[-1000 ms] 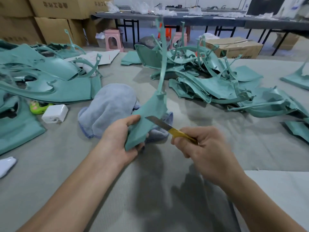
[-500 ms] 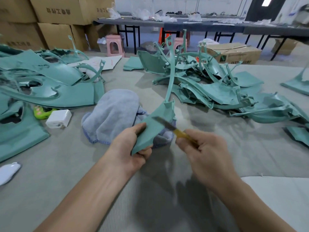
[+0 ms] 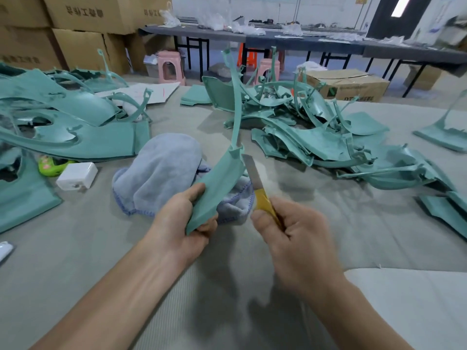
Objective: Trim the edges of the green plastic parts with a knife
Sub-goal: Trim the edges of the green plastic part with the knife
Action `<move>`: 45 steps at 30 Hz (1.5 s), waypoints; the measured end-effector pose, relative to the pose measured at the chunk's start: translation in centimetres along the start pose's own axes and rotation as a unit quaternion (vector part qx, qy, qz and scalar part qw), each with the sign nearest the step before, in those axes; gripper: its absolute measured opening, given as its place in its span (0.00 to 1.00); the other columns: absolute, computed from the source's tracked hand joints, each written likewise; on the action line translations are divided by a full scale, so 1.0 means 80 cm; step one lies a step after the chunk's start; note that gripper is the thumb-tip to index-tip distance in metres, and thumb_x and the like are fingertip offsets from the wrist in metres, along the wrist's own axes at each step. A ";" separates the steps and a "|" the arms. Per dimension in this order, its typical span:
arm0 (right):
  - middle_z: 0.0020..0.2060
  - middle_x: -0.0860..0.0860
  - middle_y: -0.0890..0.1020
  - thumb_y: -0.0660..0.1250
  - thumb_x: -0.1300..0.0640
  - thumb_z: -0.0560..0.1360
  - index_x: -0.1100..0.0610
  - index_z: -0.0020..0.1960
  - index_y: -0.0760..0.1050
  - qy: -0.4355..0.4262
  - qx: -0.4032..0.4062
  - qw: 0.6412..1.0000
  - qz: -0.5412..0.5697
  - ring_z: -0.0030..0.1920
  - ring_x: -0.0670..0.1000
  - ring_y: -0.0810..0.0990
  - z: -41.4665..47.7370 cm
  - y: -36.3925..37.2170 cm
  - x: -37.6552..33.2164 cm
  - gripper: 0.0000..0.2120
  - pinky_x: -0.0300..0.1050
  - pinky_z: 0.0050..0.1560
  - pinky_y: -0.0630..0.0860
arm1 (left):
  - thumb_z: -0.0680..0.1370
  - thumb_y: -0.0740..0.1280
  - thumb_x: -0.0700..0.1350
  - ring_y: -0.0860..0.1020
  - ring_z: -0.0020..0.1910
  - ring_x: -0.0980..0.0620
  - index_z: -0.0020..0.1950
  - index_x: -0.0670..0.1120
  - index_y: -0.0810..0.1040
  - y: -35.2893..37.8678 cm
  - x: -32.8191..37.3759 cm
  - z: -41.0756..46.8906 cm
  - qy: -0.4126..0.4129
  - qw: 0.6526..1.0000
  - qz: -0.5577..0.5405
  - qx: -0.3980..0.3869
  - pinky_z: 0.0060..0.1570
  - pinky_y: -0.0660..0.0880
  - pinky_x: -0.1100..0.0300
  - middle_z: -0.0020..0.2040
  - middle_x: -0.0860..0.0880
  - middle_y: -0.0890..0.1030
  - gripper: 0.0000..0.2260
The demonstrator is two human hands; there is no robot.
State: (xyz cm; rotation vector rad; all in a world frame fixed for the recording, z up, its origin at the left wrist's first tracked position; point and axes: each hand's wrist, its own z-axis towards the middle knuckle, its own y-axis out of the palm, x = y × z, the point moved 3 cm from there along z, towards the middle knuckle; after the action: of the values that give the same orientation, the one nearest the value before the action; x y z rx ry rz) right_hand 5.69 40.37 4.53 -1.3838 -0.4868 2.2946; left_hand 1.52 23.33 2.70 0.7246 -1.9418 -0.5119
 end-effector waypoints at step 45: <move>0.30 0.52 0.70 0.66 0.58 0.76 0.60 0.35 0.71 0.146 0.129 0.975 0.104 0.33 0.49 0.66 0.038 -0.059 0.068 0.12 0.49 0.37 0.61 | 0.71 0.73 0.48 0.76 0.40 0.53 0.41 0.43 0.81 0.011 0.002 -0.003 0.339 0.869 0.332 -0.140 0.44 0.73 0.58 0.38 0.51 0.80 0.08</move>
State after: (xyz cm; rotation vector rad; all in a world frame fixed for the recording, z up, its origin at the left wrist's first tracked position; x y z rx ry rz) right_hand 1.48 46.99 4.14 -1.6631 0.0500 2.1596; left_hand 1.46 23.82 3.45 -0.0043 -1.2829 -0.0717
